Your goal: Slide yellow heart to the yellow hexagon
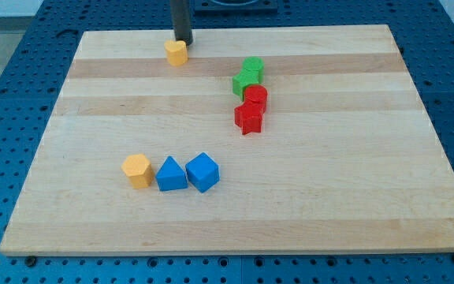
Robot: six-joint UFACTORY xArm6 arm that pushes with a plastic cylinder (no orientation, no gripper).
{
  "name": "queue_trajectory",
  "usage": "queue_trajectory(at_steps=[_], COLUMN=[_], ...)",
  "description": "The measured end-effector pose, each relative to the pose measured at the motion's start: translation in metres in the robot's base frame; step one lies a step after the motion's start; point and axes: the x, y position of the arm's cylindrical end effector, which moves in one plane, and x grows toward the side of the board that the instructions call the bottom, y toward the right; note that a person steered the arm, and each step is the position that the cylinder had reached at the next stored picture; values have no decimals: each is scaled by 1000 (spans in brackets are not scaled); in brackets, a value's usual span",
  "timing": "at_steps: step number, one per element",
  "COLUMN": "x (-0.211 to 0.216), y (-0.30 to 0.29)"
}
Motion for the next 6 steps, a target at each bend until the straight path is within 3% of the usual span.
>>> queue_trajectory(at_steps=[4, 5, 6], x=[135, 147, 114], y=[1, 0, 5])
